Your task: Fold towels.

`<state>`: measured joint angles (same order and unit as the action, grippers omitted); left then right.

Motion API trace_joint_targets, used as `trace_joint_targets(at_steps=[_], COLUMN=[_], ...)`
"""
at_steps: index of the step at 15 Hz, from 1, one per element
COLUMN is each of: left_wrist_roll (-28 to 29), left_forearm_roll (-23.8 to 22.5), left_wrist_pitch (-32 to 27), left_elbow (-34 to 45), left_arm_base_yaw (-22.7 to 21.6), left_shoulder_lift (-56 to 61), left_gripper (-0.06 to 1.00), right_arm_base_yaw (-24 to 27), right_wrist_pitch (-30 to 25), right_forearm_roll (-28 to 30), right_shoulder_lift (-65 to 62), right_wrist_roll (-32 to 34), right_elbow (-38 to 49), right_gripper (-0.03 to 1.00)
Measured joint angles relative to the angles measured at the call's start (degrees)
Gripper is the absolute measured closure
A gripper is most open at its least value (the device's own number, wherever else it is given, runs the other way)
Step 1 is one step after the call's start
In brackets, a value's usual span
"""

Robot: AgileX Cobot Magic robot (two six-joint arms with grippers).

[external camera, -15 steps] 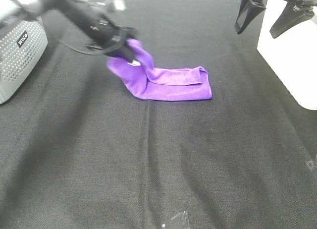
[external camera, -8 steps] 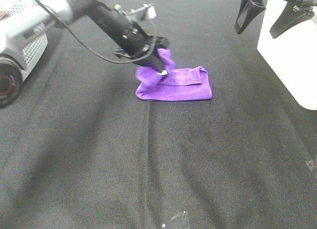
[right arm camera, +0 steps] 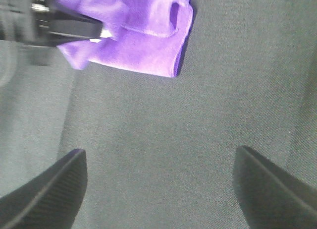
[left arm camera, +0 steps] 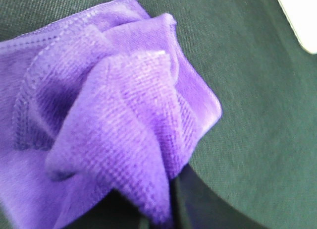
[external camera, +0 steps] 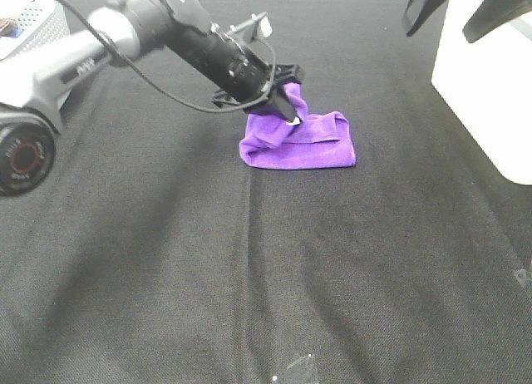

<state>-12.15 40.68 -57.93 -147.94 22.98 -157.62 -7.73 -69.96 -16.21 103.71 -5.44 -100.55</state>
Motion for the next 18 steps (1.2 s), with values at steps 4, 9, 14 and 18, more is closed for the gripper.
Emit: trace_joint_targets(at_steps=[4,9,14,18], left_wrist_roll=[0.0,-8.8,-8.7,6.5], left_forearm_roll=[3.2,8.9,1.0,-22.3], left_wrist_pitch=[7.8,13.5,10.7,0.6], left_elbow=[0.0,0.0,0.0,0.0], left_arm_base_yaw=[3.2,6.1,5.6,-0.4], left_shoulder_lift=[-0.2,-0.2,1.9,11.3], left_gripper=[0.43,0.35,0.29,0.25], right_arm_base_yaw=[0.0,0.0,0.0,0.0], right_wrist_pitch=[0.0,-0.1,-0.1,-0.1], right_forearm_roll=[-0.1,-0.2,0.0,0.4], right_shoulder_lift=[-1.4,-2.9,-4.0,-6.7], right_wrist_roll=[0.0,0.0,-0.6,-0.5], right_elbow=[0.0,0.0,0.0,0.0], right_gripper=[0.19,0.19,0.19,0.19])
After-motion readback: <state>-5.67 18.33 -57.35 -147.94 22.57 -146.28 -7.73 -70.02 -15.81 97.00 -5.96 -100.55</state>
